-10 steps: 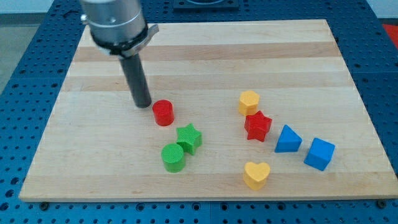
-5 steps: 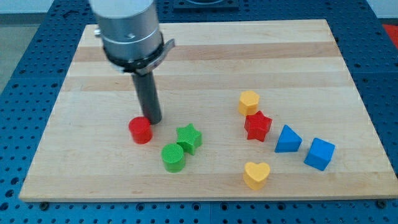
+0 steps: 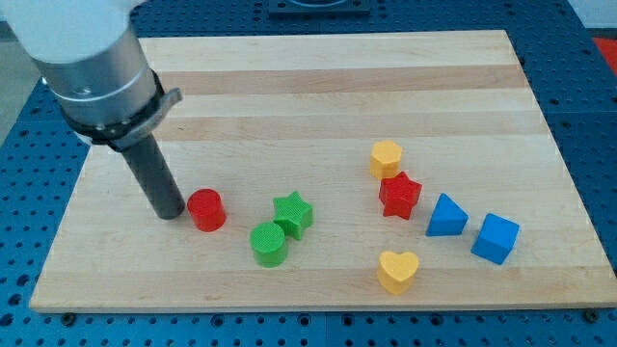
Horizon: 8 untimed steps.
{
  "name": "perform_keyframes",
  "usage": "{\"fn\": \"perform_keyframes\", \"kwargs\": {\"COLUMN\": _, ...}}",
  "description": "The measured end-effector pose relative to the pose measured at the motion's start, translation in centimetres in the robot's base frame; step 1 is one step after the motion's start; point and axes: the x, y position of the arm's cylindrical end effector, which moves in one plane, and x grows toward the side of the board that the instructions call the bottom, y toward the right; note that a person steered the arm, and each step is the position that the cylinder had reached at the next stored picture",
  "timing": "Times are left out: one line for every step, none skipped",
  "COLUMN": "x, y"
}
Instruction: Move red circle towards left side of the green circle
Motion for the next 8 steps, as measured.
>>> {"fn": "perform_keyframes", "kwargs": {"x": 0.5, "y": 3.2}}
{"fn": "perform_keyframes", "kwargs": {"x": 0.0, "y": 1.6}}
{"fn": "perform_keyframes", "kwargs": {"x": -2.1, "y": -0.2}}
{"fn": "perform_keyframes", "kwargs": {"x": -2.7, "y": 2.3}}
{"fn": "perform_keyframes", "kwargs": {"x": -2.7, "y": 7.3}}
{"fn": "perform_keyframes", "kwargs": {"x": -2.7, "y": 10.3}}
{"fn": "perform_keyframes", "kwargs": {"x": -1.5, "y": 9.4}}
{"fn": "perform_keyframes", "kwargs": {"x": 0.4, "y": 8.0}}
